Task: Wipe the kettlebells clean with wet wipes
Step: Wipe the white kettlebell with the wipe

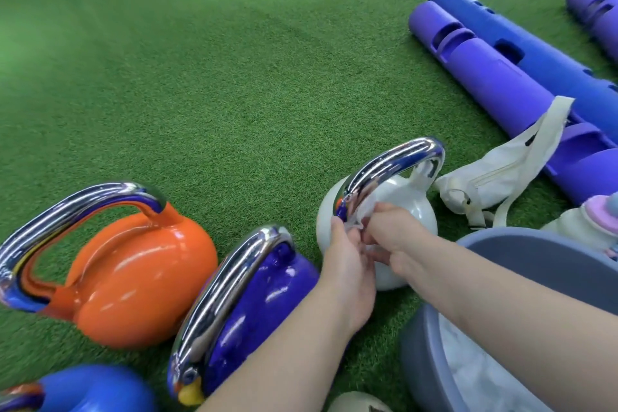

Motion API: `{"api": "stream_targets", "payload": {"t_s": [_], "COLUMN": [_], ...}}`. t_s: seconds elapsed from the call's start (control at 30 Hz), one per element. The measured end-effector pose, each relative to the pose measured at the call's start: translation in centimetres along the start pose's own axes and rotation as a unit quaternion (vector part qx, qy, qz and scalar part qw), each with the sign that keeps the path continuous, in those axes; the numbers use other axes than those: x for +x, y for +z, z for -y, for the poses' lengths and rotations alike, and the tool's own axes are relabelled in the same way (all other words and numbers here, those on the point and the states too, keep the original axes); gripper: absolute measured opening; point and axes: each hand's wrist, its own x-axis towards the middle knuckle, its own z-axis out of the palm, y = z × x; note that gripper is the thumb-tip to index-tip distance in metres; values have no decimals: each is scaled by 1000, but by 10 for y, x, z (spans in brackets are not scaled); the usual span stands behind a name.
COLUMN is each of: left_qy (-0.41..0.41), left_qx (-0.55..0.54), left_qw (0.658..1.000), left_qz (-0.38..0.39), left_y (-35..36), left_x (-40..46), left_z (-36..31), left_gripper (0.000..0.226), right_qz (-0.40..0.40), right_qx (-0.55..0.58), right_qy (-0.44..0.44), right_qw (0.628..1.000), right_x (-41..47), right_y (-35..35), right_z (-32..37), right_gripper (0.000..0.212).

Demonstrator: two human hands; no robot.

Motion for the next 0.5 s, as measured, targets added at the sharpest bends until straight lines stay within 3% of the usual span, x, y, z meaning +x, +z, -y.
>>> {"api": "stream_targets", "payload": {"t_s": [0.07,0.13,0.27,0.37,0.43,0.5], "left_qy": [16,31,130,174,168,179], "left_qx": [26,154,446,526,538,550], "left_qw": [1000,987,886,832,826,816], "left_qz": [3,-35,-3,20,21,17], "left_y": [12,15,5,-2,-6,-14], "left_x": [2,2,3,10,7,2], "left_z": [9,17,22,24,25,30], "left_gripper": [40,23,66,72,68,64], "right_qz": [19,8,21,65,58,56], "right_qx": [9,-3,-79,-206,-274,-264], "right_qy": [-1,-20,-99,-130,-146,-153], "right_qw": [1000,1000,992,968,949,951], "right_x": [4,11,25,26,23,15], "right_y": [-13,-25,-34,-24,-16,-10], "right_z": [2,4,8,10,4,-5], "right_gripper": [30,25,35,33,33,35]}}
